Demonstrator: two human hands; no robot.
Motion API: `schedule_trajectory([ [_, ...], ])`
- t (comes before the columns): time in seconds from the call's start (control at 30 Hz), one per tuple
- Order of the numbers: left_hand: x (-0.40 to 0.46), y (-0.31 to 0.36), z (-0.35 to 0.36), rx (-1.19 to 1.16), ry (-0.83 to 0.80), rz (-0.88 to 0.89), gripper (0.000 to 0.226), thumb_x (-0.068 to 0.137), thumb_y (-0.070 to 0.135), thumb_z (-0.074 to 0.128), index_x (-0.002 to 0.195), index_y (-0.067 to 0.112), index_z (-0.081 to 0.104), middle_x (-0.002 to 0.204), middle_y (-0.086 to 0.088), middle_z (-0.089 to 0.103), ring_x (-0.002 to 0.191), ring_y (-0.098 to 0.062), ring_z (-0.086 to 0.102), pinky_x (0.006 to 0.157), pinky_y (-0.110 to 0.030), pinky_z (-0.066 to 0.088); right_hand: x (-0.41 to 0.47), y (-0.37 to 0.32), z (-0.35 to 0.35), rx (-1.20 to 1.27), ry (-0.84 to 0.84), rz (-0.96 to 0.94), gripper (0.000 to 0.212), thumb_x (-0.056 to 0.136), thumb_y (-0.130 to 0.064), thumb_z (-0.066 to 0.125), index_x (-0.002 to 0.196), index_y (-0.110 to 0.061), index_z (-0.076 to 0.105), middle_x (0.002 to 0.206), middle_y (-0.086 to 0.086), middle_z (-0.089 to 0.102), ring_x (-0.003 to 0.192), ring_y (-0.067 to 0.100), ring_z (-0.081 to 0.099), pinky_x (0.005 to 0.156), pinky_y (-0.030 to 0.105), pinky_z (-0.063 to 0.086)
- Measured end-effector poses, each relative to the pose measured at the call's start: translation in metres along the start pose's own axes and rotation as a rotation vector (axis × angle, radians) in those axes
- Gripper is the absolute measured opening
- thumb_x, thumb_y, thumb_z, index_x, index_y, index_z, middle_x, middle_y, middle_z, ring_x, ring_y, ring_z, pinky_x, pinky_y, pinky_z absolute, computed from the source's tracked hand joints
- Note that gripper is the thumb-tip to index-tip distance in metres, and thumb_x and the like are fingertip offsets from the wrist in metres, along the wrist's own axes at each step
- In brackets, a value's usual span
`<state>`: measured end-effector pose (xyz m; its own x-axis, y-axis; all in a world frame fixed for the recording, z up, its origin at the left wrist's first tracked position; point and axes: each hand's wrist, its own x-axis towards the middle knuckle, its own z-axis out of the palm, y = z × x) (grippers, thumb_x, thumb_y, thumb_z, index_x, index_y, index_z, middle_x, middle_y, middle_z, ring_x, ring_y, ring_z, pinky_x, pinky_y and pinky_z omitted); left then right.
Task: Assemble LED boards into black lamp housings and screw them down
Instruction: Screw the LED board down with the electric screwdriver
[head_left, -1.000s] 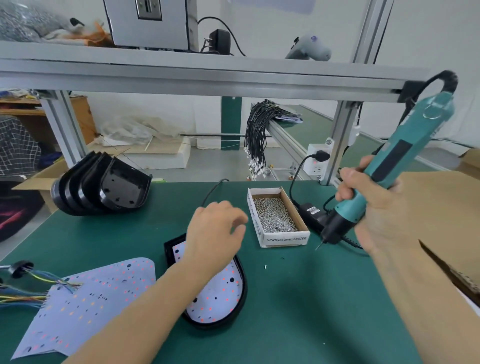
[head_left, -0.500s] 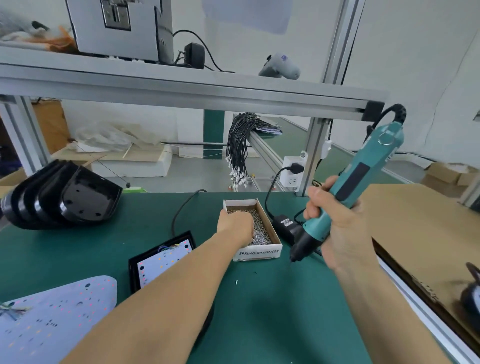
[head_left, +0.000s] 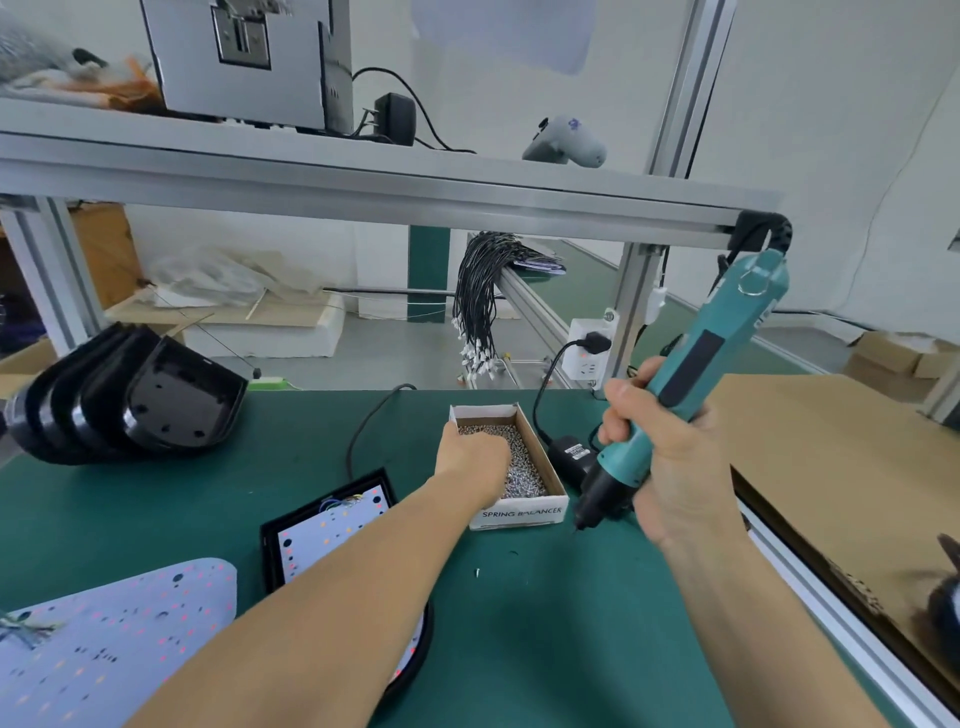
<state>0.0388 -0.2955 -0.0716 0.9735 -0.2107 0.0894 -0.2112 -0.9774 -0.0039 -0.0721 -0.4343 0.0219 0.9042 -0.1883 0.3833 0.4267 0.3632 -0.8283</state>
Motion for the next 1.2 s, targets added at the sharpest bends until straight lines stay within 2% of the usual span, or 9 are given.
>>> schedule_trajectory([
  [0.13,0.0,-0.002,0.001,0.042,0.017,0.038,0.02,0.089,0.006,0.049,0.085,0.02,0.063,0.094,0.001,0.07,0.095,-0.02,0.057,0.095,-0.036,0.03,-0.001,0.0,-0.002,-0.013,0.007,0.002,0.028,0.08,0.007,0.064,0.077,-0.019,0.054,0.062,-0.002,0.051,0.048,0.014,0.043,0.055,0.027,0.041],
  [0.2,-0.001,-0.003,-0.006,-0.073,0.041,0.016,0.022,0.093,0.011,0.047,0.091,0.021,0.067,0.098,0.001,0.07,0.099,-0.02,0.058,0.094,-0.036,0.033,-0.001,-0.001,-0.003,-0.003,0.01,0.005,0.028,0.076,0.005,0.068,0.076,-0.019,0.055,0.061,-0.002,0.051,0.049,0.015,0.043,0.055,0.027,0.041],
  [0.27,-0.006,-0.007,-0.022,-0.484,0.052,-0.053,0.021,0.093,0.012,0.05,0.086,0.021,0.067,0.096,0.001,0.071,0.093,-0.022,0.064,0.09,-0.033,0.042,0.0,-0.003,-0.002,0.023,0.012,0.003,0.024,0.069,-0.002,0.069,0.074,-0.021,0.055,0.06,-0.002,0.05,0.049,0.015,0.042,0.054,0.026,0.042],
  [0.37,-0.036,-0.019,-0.048,-1.216,0.034,-0.103,0.017,0.092,0.007,0.059,0.078,0.014,0.067,0.08,0.005,0.066,0.073,-0.014,0.057,0.064,-0.017,0.044,0.0,-0.005,0.003,0.085,0.016,-0.025,0.024,0.067,-0.003,0.068,0.067,-0.024,0.057,0.06,-0.002,0.046,0.047,0.014,0.042,0.052,0.023,0.042],
  [0.43,-0.067,-0.031,-0.059,-1.521,-0.036,-0.076,0.018,0.095,0.006,0.055,0.08,0.012,0.064,0.074,0.006,0.066,0.064,-0.007,0.051,0.058,-0.014,0.039,-0.002,-0.006,0.01,0.165,-0.001,-0.037,0.025,0.069,-0.002,0.067,0.066,-0.024,0.056,0.059,-0.004,0.047,0.045,0.012,0.042,0.051,0.021,0.043],
  [0.53,-0.114,-0.046,-0.064,-1.799,-0.12,-0.028,0.015,0.094,0.005,0.052,0.083,0.009,0.061,0.076,0.001,0.065,0.062,-0.007,0.054,0.06,-0.019,0.044,-0.004,-0.009,0.028,0.305,-0.041,-0.051,0.024,0.073,-0.001,0.064,0.07,-0.023,0.054,0.058,-0.006,0.047,0.043,0.009,0.043,0.051,0.019,0.043],
  [0.7,-0.159,-0.053,-0.069,-1.928,-0.086,-0.019,0.006,0.08,0.012,0.058,0.081,0.007,0.059,0.078,-0.005,0.065,0.066,-0.012,0.058,0.063,-0.02,0.05,-0.008,-0.014,0.063,0.45,-0.084,-0.103,0.025,0.083,-0.001,0.054,0.072,-0.022,0.046,0.054,-0.01,0.044,0.043,0.004,0.041,0.05,0.019,0.042],
  [0.9,-0.176,-0.055,-0.07,-1.926,0.013,-0.01,0.008,0.08,0.011,0.058,0.081,0.003,0.061,0.076,-0.006,0.065,0.065,-0.014,0.058,0.063,-0.021,0.05,-0.016,-0.013,0.084,0.518,-0.095,-0.065,0.023,0.084,-0.005,0.054,0.073,-0.023,0.043,0.054,-0.01,0.042,0.042,0.004,0.04,0.048,0.019,0.04],
  [1.2,-0.185,-0.057,-0.072,-1.939,0.033,-0.013,0.006,0.08,0.01,0.059,0.078,0.006,0.063,0.075,-0.008,0.064,0.065,-0.015,0.057,0.062,-0.021,0.049,-0.02,-0.01,0.092,0.505,-0.101,-0.042,0.022,0.078,-0.006,0.057,0.071,-0.023,0.046,0.053,-0.009,0.041,0.041,0.005,0.039,0.047,0.019,0.039],
])
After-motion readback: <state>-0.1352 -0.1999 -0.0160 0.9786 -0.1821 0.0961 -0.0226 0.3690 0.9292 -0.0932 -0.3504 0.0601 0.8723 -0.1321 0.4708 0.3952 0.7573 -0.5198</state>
